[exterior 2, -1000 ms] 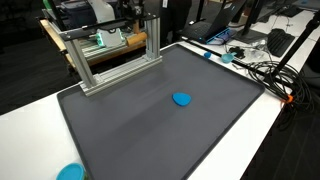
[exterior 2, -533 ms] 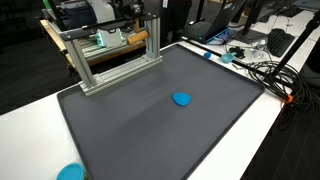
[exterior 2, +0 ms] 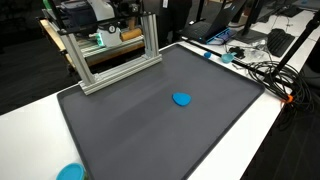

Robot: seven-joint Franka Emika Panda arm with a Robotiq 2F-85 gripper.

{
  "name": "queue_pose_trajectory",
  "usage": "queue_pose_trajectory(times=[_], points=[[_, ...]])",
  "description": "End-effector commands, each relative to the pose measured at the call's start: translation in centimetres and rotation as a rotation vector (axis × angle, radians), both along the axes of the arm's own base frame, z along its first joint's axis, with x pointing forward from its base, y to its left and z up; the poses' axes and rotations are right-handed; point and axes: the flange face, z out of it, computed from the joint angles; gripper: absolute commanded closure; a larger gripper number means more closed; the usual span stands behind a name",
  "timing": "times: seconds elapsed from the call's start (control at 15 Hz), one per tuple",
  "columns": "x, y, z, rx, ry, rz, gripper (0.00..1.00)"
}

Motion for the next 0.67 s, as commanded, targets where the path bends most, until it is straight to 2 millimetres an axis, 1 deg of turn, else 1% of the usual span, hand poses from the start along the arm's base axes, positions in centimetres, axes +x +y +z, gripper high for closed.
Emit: queue_pose_trajectory(times=[0.0, 0.27, 0.6], points=[[-0.1, 1.0, -0.4, 0.044, 0.049, -0.007, 0.00], [0.5, 1.1, -0.2, 0.046, -0.025, -0.062, 0.00], [1.2, 0.8, 0.7, 0.029, -0.098, -0.136, 0.00]])
